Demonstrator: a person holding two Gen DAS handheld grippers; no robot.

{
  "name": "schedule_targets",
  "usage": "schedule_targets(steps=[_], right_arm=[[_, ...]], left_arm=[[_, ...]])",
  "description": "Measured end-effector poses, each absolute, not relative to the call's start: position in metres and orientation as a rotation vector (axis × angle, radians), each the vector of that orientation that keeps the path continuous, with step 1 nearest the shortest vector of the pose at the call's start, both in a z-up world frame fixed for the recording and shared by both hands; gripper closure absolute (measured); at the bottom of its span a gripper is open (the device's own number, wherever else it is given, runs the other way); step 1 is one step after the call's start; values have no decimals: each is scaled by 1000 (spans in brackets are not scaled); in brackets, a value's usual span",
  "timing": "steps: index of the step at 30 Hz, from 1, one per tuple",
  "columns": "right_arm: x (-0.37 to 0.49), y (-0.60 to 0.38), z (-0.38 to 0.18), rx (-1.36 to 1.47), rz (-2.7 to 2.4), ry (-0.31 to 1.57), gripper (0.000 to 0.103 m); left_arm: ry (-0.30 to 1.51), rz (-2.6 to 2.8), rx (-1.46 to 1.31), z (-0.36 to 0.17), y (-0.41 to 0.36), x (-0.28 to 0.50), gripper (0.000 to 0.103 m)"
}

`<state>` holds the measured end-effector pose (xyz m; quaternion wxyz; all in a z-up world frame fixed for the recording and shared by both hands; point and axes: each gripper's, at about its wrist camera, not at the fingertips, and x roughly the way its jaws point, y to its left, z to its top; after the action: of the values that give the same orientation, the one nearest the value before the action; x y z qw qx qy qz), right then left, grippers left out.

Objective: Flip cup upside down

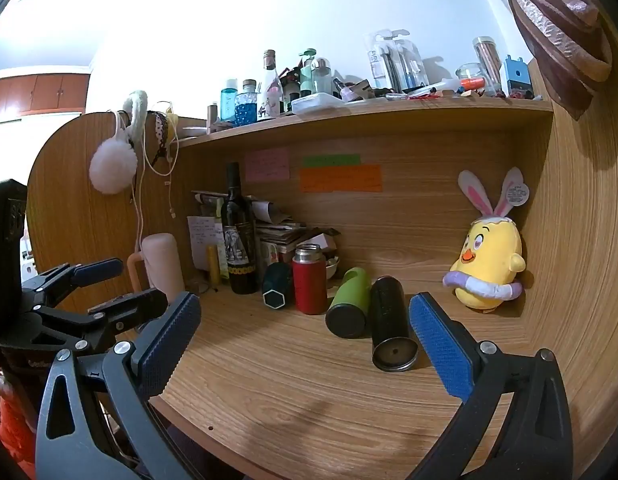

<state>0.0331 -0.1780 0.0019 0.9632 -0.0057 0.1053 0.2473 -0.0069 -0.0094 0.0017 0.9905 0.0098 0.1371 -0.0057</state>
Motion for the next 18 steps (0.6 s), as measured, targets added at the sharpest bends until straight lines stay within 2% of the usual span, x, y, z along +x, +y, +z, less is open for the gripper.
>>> schedule_targets(steps=[18], right_arm=[[31, -176, 2, -14, 500, 211, 0]], left_arm=[[289, -6, 7, -1, -5, -5, 0]])
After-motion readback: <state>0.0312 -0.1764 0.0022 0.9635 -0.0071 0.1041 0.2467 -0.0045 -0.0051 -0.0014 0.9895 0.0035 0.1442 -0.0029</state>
